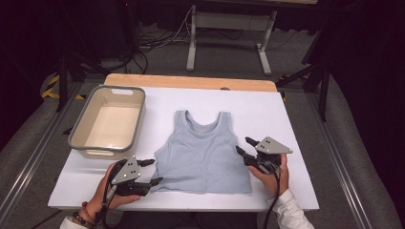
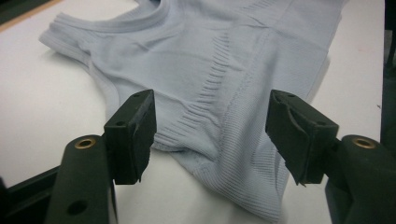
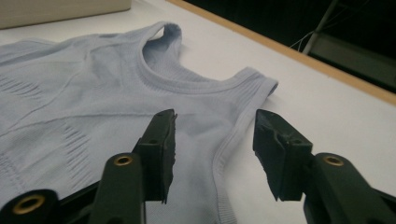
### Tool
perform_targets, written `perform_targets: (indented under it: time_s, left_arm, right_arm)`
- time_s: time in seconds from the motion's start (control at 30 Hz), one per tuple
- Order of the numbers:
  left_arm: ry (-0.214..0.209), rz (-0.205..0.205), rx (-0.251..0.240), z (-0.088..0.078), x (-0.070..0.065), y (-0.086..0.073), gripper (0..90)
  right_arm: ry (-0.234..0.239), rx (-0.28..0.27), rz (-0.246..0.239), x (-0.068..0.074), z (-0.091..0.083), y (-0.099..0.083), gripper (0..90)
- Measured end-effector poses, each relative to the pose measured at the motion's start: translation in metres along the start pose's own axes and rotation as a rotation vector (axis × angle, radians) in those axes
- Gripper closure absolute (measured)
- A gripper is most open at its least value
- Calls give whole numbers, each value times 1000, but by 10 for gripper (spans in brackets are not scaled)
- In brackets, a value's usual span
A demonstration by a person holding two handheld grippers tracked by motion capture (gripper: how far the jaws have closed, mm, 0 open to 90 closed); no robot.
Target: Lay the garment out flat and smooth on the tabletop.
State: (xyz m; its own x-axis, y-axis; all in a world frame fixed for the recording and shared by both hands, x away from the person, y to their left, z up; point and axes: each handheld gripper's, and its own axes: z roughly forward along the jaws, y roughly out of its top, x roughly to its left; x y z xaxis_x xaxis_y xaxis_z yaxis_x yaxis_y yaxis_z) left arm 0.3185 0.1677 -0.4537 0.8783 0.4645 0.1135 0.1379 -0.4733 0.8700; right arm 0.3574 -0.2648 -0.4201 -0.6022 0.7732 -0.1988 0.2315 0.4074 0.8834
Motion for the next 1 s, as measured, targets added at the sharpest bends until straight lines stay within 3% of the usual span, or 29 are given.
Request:
perform_targets:
  time_s: [0.17,0.43,0.77,1.0]
  left_arm:
    - [45,22,-19,-5,-1,-1,242]
    - [67,17,-29,-7,-2,-6,164]
    - [76,25,-19,-10,-3,-9,132]
    - [78,19,-23,-12,-2,-11,125]
  right_arm:
    - [-9,-78,-53,11,-12,8,323]
    - [2,-132,-67,24,-22,8,217]
    - [15,-124,-99,36,-27,-6,175]
    - [30,-121,-89,40,-30,-13,152]
